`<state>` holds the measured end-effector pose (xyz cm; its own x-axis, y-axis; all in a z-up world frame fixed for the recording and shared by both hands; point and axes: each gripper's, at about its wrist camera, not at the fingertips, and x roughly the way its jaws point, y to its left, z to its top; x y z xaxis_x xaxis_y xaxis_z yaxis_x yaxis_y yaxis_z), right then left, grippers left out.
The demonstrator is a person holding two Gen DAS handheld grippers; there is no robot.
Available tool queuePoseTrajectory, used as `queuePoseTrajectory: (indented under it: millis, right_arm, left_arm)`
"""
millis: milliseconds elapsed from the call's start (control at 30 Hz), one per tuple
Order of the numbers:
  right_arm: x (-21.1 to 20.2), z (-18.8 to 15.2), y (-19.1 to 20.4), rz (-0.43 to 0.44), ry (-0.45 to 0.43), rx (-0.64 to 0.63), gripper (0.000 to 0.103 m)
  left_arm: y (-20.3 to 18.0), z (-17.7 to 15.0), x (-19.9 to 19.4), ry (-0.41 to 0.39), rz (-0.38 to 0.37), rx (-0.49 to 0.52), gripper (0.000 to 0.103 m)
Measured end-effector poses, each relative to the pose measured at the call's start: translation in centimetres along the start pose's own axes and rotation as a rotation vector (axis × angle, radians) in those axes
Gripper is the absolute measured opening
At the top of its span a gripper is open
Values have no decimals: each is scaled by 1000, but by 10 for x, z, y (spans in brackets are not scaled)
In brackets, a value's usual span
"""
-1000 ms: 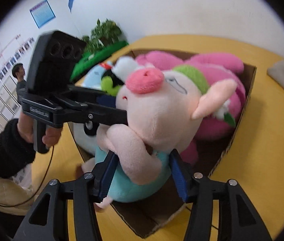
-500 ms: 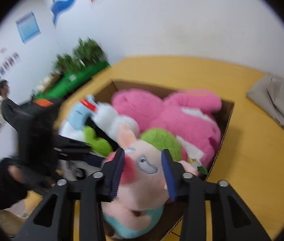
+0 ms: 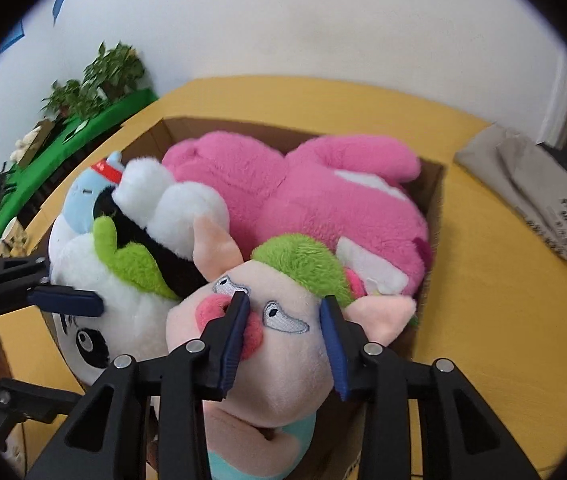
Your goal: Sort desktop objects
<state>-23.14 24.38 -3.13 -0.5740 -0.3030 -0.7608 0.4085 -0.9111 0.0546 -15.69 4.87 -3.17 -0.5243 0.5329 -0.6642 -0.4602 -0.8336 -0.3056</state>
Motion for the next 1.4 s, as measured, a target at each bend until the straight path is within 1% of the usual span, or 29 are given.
queuePoseTrajectory:
  millis: [33, 67, 100, 133, 200, 267, 367, 433, 567, 700, 767, 867, 1200, 1400]
  right_arm:
    - [-16, -5, 5, -45, -47, 22, 72]
    - [-32, -11, 9, -86, -91, 39, 85]
    - [-49, -20, 16, -80, -139, 51, 85]
    - [-67, -29, 24, -57, -188, 60, 85]
    - [-96, -50, 45, -43, -240, 73, 85]
    - [-115, -69, 66, -63, -259, 74, 85]
    - [-130, -92, 90, -104, -243, 104, 85]
    - [-136, -107, 103, -145, -242, 130, 85]
    - [-139, -126, 121, -191, -225, 155, 85]
    - [-142, -135, 130, -215, -214, 149, 85]
    - [-143, -137, 132, -230, -208, 143, 85]
    - [-146, -139, 134, -246, -202, 131, 85]
    - [-151, -142, 137, -260, -200, 120, 85]
    - [-147, -145, 136, -269, -185, 121, 85]
  left_arm:
    - [-1, -3, -11, -22, 25, -6, 89]
    - [-2, -6, -22, -47, 51, -9, 91]
    - [-4, -9, -34, -68, 69, -11, 95]
    - [-5, -12, -43, -82, 84, -13, 99]
    - [-10, -23, -65, -113, 126, -16, 103]
    - [-17, -33, -81, -127, 156, -16, 103]
    - [-26, -49, -102, -153, 193, -12, 103]
    - [-32, -60, -115, -176, 203, -15, 103]
    - [-41, -79, -126, -198, 172, -33, 103]
    - [-46, -93, -129, -190, 130, -48, 103]
    - [-48, -97, -130, -185, 127, -50, 103]
    - [-50, -100, -129, -183, 125, -50, 103]
    - [-56, -104, -129, -177, 75, -48, 103]
    - [-55, -105, -128, -176, 73, -51, 103]
